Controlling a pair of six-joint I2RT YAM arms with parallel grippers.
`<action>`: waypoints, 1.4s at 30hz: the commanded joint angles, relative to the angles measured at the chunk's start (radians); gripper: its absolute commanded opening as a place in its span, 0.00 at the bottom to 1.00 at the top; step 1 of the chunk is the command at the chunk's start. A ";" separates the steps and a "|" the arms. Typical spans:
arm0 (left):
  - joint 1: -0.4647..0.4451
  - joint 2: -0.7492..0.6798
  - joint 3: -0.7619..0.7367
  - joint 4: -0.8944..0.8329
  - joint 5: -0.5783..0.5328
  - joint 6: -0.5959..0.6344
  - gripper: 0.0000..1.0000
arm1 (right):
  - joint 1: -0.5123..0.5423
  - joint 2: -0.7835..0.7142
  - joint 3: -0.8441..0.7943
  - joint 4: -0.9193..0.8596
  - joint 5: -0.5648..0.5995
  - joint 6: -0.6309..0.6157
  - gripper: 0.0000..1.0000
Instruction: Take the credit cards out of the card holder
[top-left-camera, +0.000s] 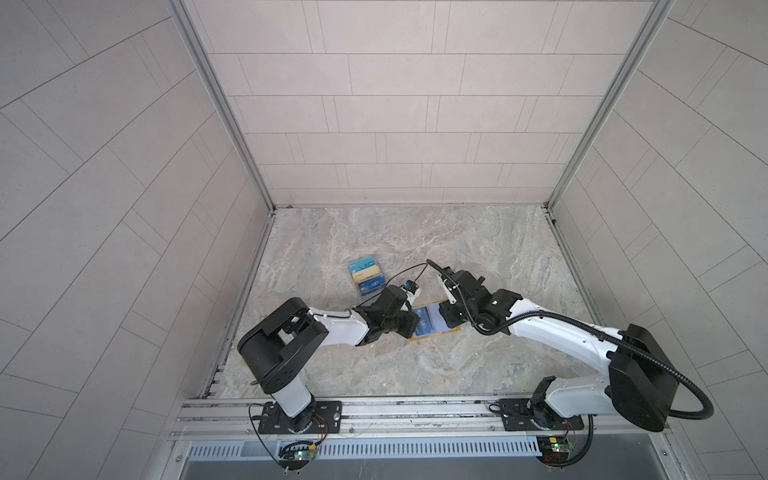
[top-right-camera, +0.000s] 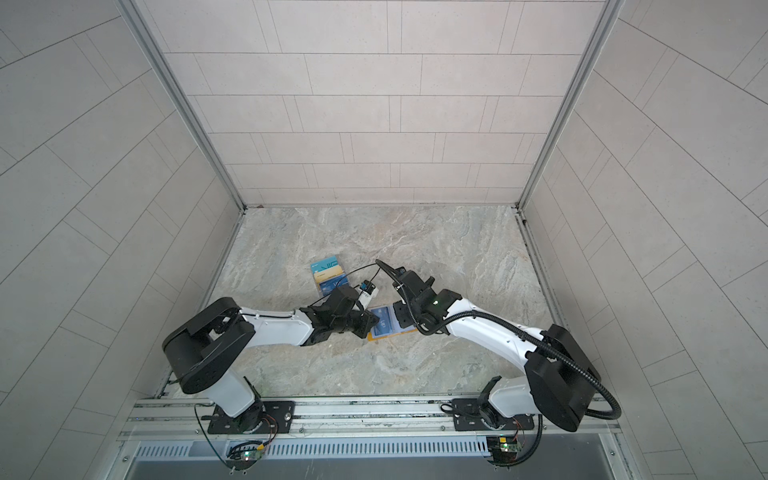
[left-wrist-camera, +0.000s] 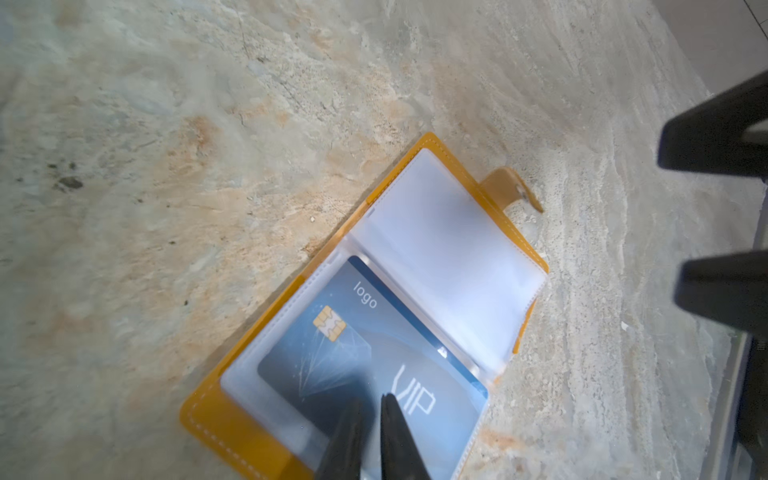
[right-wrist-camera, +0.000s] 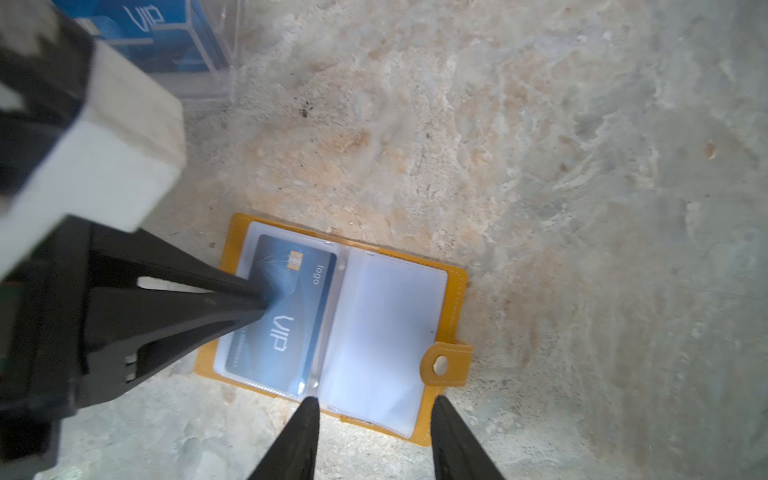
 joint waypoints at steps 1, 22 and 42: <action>-0.005 -0.033 -0.011 -0.003 -0.026 -0.009 0.14 | -0.029 -0.008 -0.026 0.032 -0.183 0.021 0.45; -0.003 -0.040 -0.039 -0.068 -0.103 -0.009 0.09 | -0.083 0.233 0.009 0.155 -0.378 0.093 0.34; -0.003 -0.024 -0.047 -0.064 -0.087 -0.011 0.08 | -0.134 0.313 -0.009 0.246 -0.496 0.137 0.28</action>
